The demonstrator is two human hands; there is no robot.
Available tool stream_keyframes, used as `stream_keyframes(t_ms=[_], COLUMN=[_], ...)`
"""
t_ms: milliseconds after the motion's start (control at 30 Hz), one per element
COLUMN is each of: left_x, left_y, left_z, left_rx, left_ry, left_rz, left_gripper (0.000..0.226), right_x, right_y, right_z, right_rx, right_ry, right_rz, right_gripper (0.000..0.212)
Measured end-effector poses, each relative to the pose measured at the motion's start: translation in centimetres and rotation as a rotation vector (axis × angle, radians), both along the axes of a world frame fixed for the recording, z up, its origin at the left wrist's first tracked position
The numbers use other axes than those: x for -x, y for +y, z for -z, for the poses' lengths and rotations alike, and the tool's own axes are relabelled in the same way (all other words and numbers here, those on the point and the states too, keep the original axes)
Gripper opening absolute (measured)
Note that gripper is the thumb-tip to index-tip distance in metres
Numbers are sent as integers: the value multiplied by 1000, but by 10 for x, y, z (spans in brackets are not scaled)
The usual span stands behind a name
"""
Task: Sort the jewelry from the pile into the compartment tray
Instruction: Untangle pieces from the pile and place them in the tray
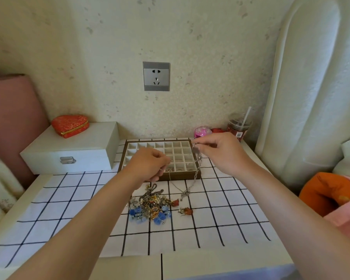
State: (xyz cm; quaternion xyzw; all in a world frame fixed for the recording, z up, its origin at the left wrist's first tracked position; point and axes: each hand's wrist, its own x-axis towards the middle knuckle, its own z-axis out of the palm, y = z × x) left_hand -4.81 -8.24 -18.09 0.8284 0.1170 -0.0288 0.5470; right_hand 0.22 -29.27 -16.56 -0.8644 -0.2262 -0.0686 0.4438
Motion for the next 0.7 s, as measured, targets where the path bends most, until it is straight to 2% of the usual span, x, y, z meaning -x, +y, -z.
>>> stream_keyframes(t_ms=[133,200,267,333,433,500,600,700], left_x=[1,1,1,-3,-5,-6,-10,-13], left_y=[1,-3,-12,-19,-33,-40,-42,-31], left_z=[-1,-6,-11,-17,-22,-18,-5,2], left_rx=[-240,-453,-543,-448,89,269,361,196], left_ry=[63,-17,-134,-254,-282,-253,-201,-152], left_rz=[94,103,54,34,206,294,244,224], left_gripper=[14,17,28,31,31,24,18,15], right_x=[-4,-4,-3,-2,-3,-4,-7,-17], right_y=[3,7,12,18,26,29,28,17], right_z=[-7,-12,-18,-26,-35,-39,-44,-43], right_rx=[-171,-233,-299,-352,-435,-511,-630,-719], right_ry=[-68,-57,-28,3,31,56,96,106], right_rz=[7,-17,-49,-66,-61,-43,-6,108], right_gripper=[9,8,15,14,12,12,14,14])
